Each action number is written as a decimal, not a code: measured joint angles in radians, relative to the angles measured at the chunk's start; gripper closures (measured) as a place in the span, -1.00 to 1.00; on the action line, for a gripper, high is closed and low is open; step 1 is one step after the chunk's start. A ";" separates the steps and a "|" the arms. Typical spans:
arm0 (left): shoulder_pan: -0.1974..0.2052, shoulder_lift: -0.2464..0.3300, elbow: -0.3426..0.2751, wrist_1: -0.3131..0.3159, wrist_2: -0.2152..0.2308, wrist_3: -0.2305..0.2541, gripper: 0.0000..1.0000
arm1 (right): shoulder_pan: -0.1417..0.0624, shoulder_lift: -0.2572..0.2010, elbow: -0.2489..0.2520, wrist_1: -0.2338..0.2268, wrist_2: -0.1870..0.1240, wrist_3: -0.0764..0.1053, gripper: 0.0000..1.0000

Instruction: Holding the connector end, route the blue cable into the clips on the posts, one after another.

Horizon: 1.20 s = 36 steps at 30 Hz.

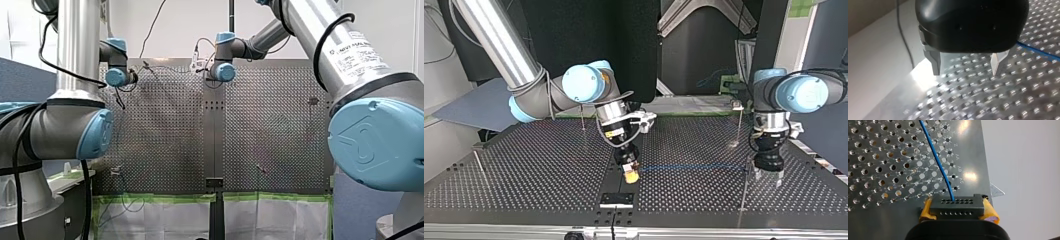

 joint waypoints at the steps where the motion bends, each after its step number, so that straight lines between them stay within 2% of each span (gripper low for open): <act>1: -0.007 0.002 0.000 -0.008 -0.004 0.008 -1.00 | 0.000 0.000 0.000 0.001 0.000 -0.001 1.00; 6: -0.042 0.021 -0.001 -0.051 -0.038 0.051 -1.00 | 0.000 0.000 0.000 0.010 0.000 -0.004 1.00; 12: -0.045 0.041 -0.016 -0.100 -0.079 0.100 -1.00 | 0.000 0.000 0.000 0.026 0.000 -0.006 1.00; 19: -0.047 0.044 -0.026 -0.162 -0.084 0.161 -1.00 | -0.001 0.000 0.000 0.042 0.000 -0.008 1.00; 24: -0.055 0.054 -0.035 -0.207 -0.067 0.202 -1.00 | -0.002 0.000 0.000 0.043 0.000 -0.008 1.00; 27: -0.061 0.069 -0.045 -0.234 -0.060 0.202 -1.00 | -0.002 0.000 0.000 0.043 0.000 -0.008 1.00; 36: -0.067 0.122 -0.074 -0.311 -0.062 0.161 -1.00 | -0.002 0.000 0.000 0.043 0.000 -0.008 1.00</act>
